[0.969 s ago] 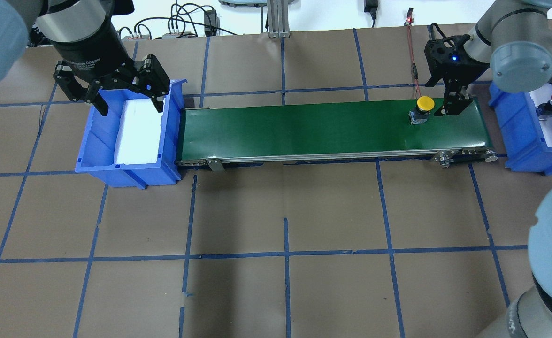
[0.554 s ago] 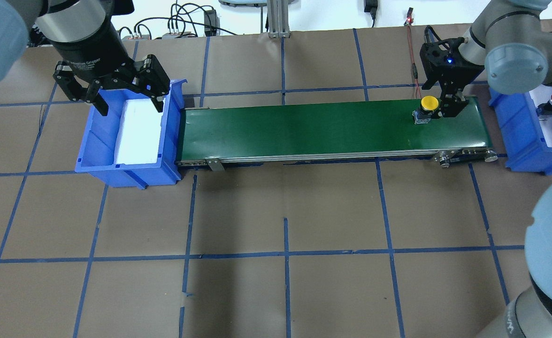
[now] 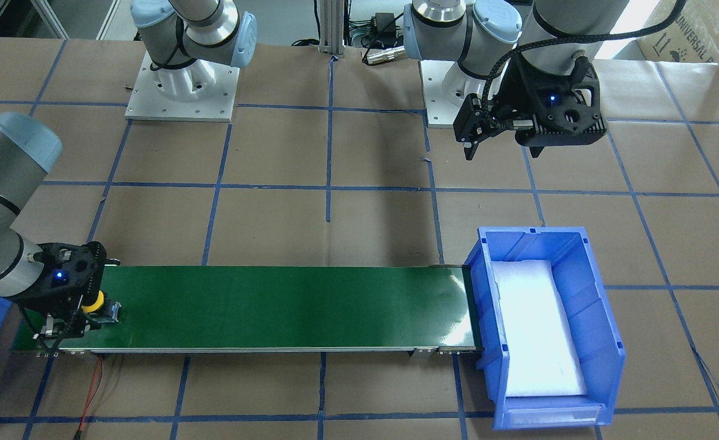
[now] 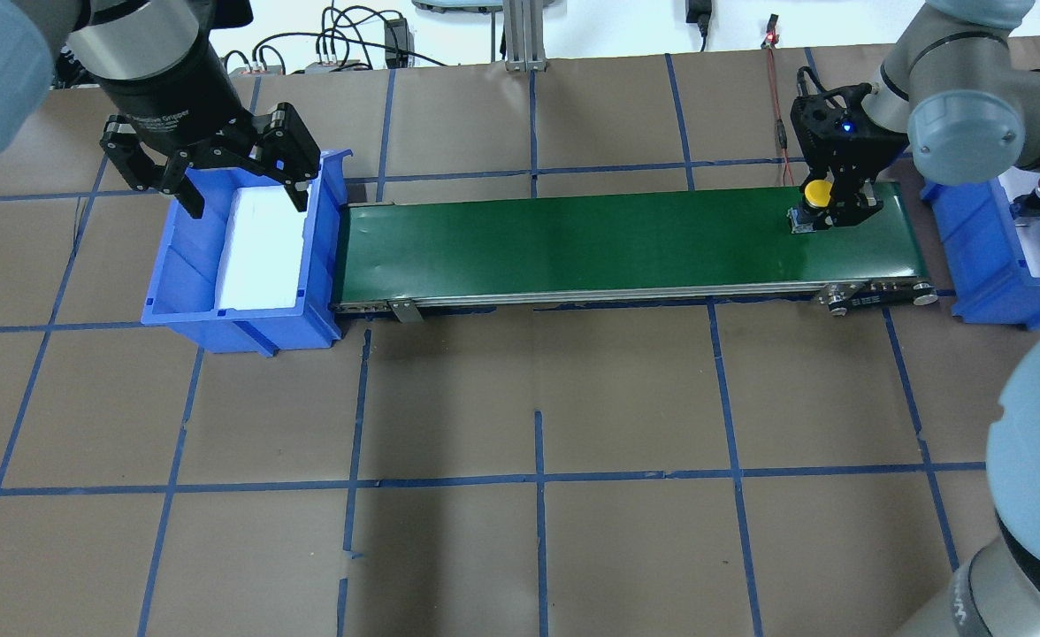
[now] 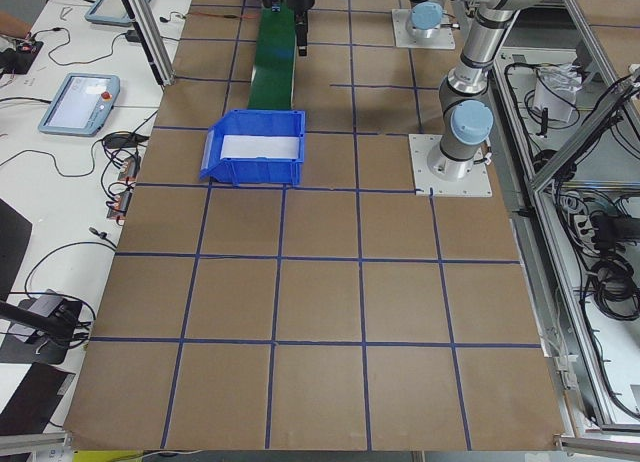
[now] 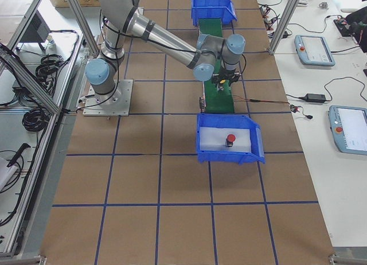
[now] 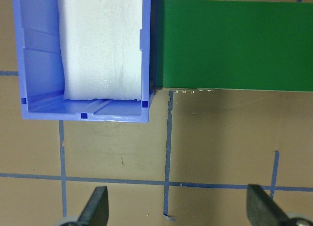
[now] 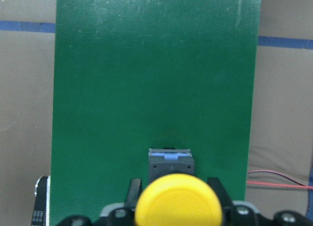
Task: Transport two buttons from left to right
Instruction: 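Close the right gripper on the yellow button and lift it, then carry the yellow button into the far blue bin and release it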
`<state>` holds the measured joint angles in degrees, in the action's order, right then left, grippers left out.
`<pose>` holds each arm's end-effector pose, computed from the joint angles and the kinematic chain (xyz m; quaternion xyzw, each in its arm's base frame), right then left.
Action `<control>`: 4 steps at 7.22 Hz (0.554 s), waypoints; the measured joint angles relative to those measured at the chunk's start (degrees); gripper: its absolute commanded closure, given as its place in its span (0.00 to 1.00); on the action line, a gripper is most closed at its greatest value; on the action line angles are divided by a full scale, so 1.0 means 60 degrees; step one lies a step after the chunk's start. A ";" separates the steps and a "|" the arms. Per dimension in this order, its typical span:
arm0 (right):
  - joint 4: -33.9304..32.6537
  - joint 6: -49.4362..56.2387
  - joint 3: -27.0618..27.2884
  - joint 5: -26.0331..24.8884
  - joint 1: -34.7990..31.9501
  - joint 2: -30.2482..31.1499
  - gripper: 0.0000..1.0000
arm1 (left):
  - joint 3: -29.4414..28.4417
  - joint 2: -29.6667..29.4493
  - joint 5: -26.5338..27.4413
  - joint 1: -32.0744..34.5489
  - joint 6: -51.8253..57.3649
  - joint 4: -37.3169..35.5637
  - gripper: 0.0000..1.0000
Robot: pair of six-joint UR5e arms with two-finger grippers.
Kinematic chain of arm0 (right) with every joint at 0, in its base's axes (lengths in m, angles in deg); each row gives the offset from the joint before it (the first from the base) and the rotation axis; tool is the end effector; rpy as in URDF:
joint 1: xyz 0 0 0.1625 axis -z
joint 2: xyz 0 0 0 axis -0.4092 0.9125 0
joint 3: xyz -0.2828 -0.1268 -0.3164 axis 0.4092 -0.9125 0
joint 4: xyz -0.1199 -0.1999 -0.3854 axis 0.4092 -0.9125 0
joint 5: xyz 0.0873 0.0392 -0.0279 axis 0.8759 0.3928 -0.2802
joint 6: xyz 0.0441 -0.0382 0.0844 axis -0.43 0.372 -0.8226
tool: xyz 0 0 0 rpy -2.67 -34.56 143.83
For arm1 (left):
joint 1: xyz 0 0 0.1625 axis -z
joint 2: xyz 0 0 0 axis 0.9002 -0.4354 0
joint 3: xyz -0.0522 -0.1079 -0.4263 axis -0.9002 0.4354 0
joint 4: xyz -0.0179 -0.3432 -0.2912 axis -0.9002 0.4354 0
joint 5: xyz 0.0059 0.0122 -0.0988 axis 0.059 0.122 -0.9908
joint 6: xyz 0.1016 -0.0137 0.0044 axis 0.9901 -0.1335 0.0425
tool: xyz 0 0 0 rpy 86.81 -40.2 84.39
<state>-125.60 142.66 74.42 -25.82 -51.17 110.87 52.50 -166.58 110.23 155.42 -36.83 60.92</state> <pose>-0.0304 -0.6791 0.2633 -0.7336 0.6779 -0.0332 0.0342 -0.1415 -0.5399 0.5251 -0.0237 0.9994 0.0184 0.0177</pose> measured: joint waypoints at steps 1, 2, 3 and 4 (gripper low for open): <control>-0.0009 0.0082 -0.0010 -0.0173 0.0000 0.0001 0.92 | 0.0000 0.0000 0.0000 0.0000 -0.0002 0.0000 0.00; 0.0012 0.0156 -0.0067 -0.0304 0.0013 0.0029 0.92 | 0.0000 0.0001 0.0000 0.0000 0.0001 0.0000 0.00; 0.0097 0.0198 -0.0251 -0.0357 0.0104 0.0173 0.92 | 0.0000 0.0000 0.0000 0.0000 0.0000 0.0000 0.00; 0.0239 0.0221 -0.0578 -0.0379 0.0409 0.0411 0.92 | 0.0000 0.0001 0.0000 0.0001 -0.0005 0.0000 0.00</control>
<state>-124.17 143.99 70.95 -28.09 -48.72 113.34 52.50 -166.57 110.22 155.42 -36.86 60.91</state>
